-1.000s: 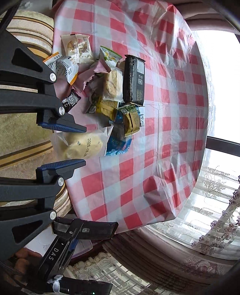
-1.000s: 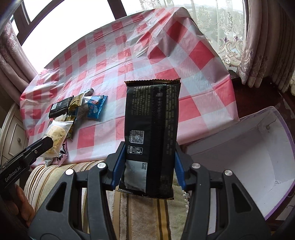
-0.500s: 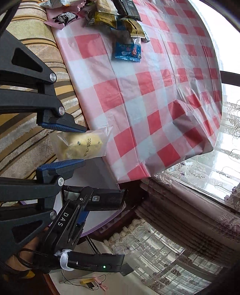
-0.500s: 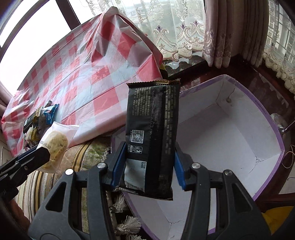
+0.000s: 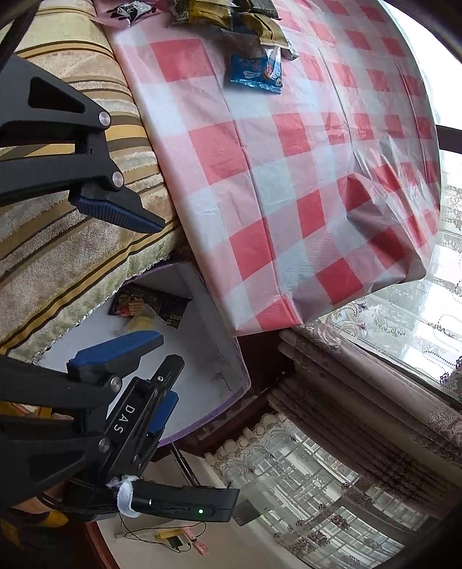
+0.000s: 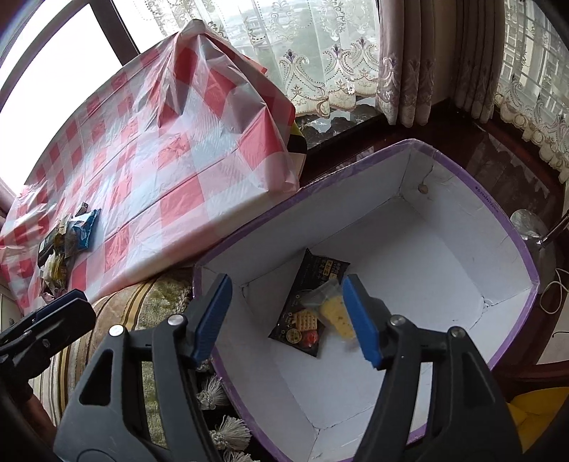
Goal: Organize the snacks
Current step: 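Release the cream cookie packet into the white box with the left gripper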
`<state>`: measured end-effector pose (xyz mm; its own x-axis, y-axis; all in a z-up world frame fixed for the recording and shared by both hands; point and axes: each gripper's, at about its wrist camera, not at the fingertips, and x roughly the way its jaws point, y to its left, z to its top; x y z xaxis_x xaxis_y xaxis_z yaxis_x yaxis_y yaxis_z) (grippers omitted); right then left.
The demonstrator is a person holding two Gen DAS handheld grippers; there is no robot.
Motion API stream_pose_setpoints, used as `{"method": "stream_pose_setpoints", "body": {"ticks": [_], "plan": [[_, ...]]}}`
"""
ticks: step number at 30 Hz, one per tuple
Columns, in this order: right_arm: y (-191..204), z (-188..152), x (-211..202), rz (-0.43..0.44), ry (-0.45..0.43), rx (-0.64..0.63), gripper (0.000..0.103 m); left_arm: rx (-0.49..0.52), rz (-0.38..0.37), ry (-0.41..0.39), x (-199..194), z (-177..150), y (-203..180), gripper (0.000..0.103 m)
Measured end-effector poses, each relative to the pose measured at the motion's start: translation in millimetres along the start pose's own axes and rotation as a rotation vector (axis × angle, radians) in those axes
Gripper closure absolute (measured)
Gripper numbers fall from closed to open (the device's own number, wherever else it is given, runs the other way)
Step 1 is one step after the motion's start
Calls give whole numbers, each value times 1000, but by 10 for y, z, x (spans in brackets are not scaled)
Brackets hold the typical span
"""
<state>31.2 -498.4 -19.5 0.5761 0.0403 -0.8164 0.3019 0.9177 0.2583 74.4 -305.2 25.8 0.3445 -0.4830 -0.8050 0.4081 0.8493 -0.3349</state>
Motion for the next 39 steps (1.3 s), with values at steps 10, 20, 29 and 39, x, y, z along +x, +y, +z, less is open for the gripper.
{"method": "stream_pose_setpoints", "body": {"ticks": [10, 20, 29, 39], "plan": [[516, 10, -77, 44, -10, -108, 35, -77, 62, -66, -338, -92, 382, 45], [1084, -47, -83, 102, 7, -240, 35, -255, 135, -140, -825, -346, 1096, 45], [1596, -157, -47, 149, 41, -342, 35, -417, 218, -193, -1226, -631, 1771, 45], [2316, -339, 88, 239, 104, -506, 35, -577, 288, -197, -1440, -936, 2428, 45]]}}
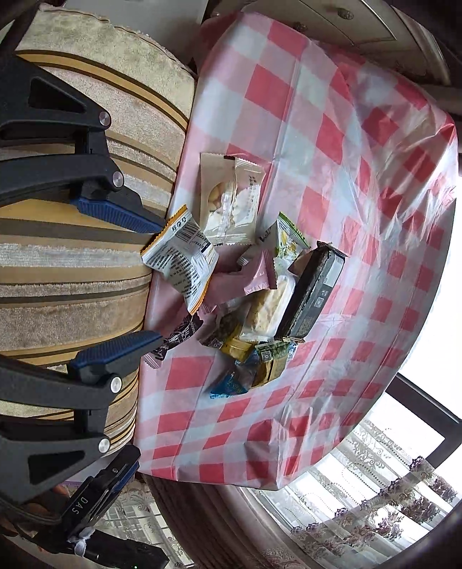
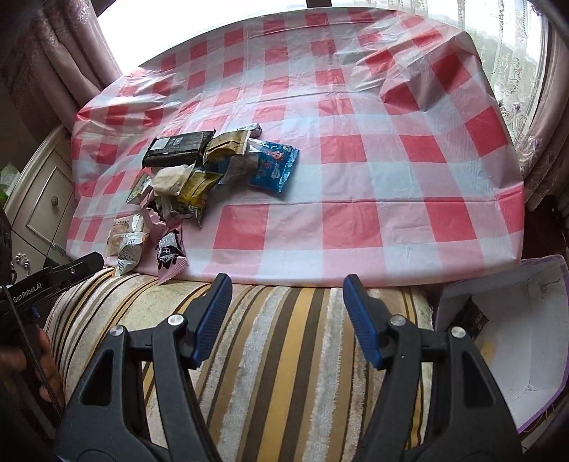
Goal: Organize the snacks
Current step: 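Release the cream cookie packet into the white box with the left gripper, then grasp the white-orange chip bag with the left gripper while the right gripper grasps the pink chocolate packet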
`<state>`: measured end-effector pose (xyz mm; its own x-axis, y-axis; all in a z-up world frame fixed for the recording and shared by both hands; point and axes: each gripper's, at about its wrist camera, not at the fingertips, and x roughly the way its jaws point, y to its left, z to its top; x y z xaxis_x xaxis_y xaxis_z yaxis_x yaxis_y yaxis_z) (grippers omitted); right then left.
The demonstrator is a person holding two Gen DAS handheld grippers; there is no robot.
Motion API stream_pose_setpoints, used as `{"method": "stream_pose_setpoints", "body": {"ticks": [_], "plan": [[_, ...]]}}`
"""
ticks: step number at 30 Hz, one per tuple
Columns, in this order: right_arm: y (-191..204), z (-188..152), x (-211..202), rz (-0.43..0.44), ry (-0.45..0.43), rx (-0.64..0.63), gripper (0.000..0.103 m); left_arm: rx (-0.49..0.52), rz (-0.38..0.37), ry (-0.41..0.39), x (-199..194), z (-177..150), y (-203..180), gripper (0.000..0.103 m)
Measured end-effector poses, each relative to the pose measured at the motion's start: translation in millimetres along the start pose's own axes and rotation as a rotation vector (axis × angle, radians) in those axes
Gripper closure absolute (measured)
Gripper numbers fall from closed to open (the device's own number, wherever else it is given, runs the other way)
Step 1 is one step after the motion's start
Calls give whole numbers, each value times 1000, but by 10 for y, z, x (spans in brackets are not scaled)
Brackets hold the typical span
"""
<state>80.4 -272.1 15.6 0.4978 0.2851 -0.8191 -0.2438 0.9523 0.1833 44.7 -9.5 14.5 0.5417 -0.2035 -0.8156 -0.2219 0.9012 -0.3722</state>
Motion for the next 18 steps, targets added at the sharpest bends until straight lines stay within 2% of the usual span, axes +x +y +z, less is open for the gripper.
{"method": "stream_pose_setpoints", "body": {"ticks": [8, 14, 18], "plan": [[542, 124, 317, 88, 67, -138, 35, 5, 0, 47, 128, 76, 150, 45], [711, 206, 541, 135, 125, -174, 35, 40, -34, 98, 283, 225, 256, 45], [794, 250, 677, 133, 155, -199, 40, 100, -42, 112, 365, 327, 271, 45]]}}
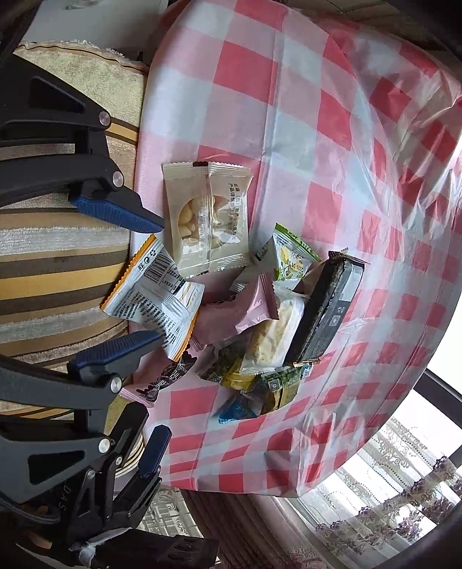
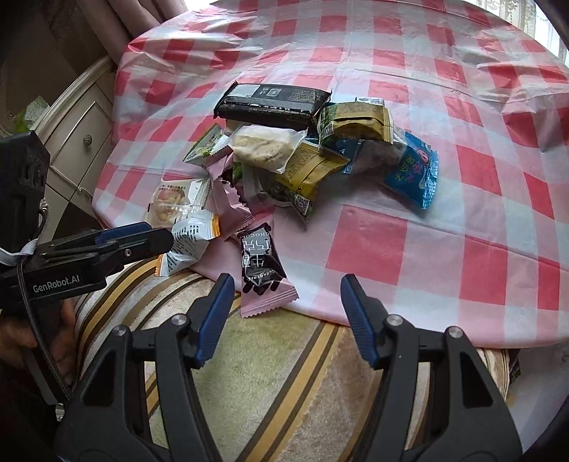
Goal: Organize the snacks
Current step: 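Grasp the white-orange chip bag with the left gripper while the right gripper grasps the pink chocolate packet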
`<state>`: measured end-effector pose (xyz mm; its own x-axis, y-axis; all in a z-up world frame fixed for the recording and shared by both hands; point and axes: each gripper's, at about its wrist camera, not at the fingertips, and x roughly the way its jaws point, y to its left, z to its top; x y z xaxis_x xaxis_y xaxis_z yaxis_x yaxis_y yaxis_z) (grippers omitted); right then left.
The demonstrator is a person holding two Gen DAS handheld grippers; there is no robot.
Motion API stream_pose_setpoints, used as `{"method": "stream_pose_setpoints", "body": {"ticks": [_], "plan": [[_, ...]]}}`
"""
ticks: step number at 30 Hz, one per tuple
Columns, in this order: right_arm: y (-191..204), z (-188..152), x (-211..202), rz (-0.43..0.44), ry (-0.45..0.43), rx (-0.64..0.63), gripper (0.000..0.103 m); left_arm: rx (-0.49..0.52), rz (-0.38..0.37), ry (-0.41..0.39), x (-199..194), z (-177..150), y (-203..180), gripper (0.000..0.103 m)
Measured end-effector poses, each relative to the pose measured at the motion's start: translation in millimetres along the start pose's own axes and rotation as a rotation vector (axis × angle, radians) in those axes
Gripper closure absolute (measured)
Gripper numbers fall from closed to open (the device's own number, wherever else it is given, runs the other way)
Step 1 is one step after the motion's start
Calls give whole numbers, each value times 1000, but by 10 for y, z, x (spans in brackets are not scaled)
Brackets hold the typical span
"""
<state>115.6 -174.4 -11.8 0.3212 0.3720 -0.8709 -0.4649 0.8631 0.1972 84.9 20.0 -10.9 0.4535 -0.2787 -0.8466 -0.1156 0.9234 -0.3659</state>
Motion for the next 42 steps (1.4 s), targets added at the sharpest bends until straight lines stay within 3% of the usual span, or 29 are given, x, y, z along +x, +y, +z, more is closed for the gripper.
{"method": "stream_pose_setpoints", "body": {"ticks": [11, 21, 22, 23, 29, 42], "plan": [[10, 130, 338, 12, 88, -15, 60, 89, -81, 81, 246, 141, -42, 45], [121, 184, 400, -26, 72, -78, 65, 152, -81, 119, 371, 151, -140, 46], [137, 187, 410, -25, 71, -82, 66, 158, -78, 118, 376, 152, -149, 52], [164, 194, 434, -22, 69, -83, 67, 162, -76, 122, 395, 160, -162, 59], [131, 168, 340, -31, 33, -71, 69, 180, -77, 124, 405, 153, -223, 67], [-149, -25, -114, -52, -70, 22, 69, 207, -73, 61, 202, 43, -495, 69]]}}
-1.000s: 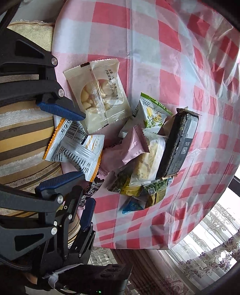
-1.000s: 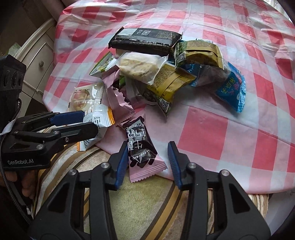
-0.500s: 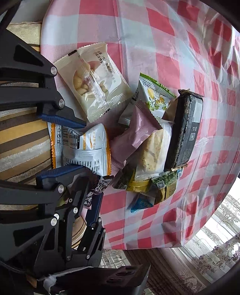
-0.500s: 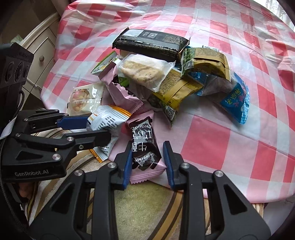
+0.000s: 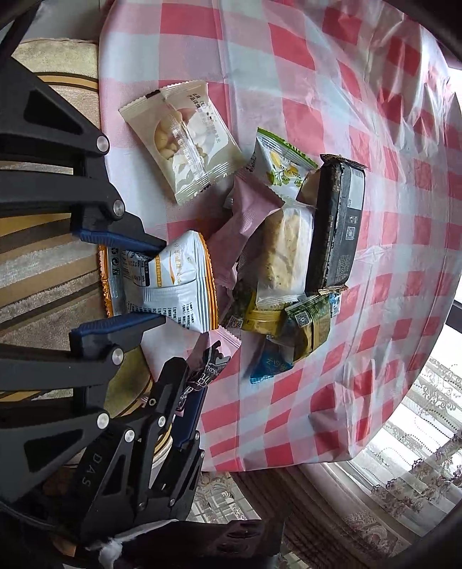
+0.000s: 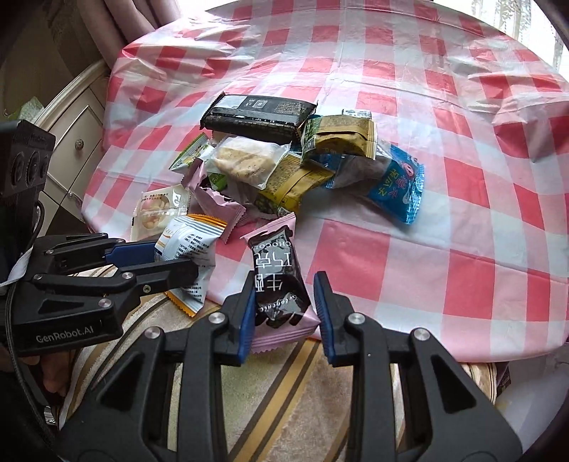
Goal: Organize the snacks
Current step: 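Grasp the white-orange chip bag with the left gripper while the right gripper grasps the pink chocolate packet, then carry both packets to the white box and open both grippers to drop them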
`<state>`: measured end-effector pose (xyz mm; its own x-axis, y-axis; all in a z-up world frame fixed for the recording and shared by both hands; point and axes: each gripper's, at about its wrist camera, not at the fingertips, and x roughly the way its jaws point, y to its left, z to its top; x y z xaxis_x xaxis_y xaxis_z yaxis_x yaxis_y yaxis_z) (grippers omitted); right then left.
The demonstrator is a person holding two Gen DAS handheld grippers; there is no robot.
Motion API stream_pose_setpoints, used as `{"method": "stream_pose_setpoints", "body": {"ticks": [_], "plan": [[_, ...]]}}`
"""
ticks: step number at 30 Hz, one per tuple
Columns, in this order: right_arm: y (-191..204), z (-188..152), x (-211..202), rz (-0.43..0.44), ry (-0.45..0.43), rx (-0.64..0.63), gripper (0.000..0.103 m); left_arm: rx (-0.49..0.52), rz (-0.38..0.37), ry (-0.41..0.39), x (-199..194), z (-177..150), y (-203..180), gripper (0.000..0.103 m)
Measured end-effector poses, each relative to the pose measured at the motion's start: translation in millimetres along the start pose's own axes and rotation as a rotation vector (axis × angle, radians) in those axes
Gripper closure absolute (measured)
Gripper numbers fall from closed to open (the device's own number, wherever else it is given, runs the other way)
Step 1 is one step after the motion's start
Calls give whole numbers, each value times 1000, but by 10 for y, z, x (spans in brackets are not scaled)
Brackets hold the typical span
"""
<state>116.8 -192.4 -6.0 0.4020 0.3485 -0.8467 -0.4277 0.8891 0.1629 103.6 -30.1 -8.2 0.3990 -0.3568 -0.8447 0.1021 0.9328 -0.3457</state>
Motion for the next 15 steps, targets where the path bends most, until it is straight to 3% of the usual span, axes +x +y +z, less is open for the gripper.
{"method": "stream_pose_setpoints", "body": {"ticks": [15], "plan": [[-843, -493, -697, -77, -108, 205, 69, 115, -70, -9, 69, 7, -819, 69]]}}
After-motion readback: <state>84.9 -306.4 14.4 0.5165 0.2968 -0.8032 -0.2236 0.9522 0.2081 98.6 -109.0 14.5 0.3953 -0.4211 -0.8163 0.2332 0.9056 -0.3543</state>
